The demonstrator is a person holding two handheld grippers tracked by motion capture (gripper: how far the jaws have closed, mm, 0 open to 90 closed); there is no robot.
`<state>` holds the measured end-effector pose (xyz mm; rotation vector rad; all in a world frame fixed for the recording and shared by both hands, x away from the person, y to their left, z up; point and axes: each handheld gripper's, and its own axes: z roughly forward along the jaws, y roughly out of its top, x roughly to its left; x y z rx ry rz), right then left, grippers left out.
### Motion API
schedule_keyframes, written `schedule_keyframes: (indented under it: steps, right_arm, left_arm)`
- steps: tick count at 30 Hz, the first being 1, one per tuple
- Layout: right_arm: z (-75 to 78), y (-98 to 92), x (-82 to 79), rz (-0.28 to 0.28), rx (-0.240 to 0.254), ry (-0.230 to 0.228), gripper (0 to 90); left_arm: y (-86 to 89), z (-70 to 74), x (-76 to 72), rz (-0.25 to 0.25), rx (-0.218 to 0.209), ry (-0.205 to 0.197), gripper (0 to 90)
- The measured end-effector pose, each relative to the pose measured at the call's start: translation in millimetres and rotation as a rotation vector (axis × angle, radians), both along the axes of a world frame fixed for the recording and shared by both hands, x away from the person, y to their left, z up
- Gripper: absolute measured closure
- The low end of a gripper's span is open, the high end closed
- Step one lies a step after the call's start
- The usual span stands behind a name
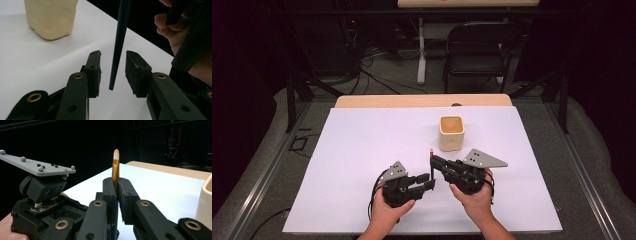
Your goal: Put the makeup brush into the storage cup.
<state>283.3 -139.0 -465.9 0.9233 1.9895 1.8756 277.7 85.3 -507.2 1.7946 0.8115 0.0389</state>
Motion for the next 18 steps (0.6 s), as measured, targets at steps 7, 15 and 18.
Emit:
schedule_keyframes:
  steps: [7, 15, 18]
  right_arm:
    - [-0.5, 1.5, -0.4, 0.003, 0.003, 0.000, 84.0]
    - [0.2, 1.6, -1.3, 0.004, 0.005, -0.003, 84.1]
    - [-0.2, 1.8, -0.8, 0.006, 0.005, 0.000, 84.0]
  left_arm:
    - [-4.4, -0.1, 0.6, -0.002, -0.004, 0.003, 67.2]
    - [-6.3, -3.4, 2.0, 0.000, 0.002, 0.008, 72.1]
    - [-5.7, -3.4, 1.9, 0.002, 0.004, 0.010, 73.5]
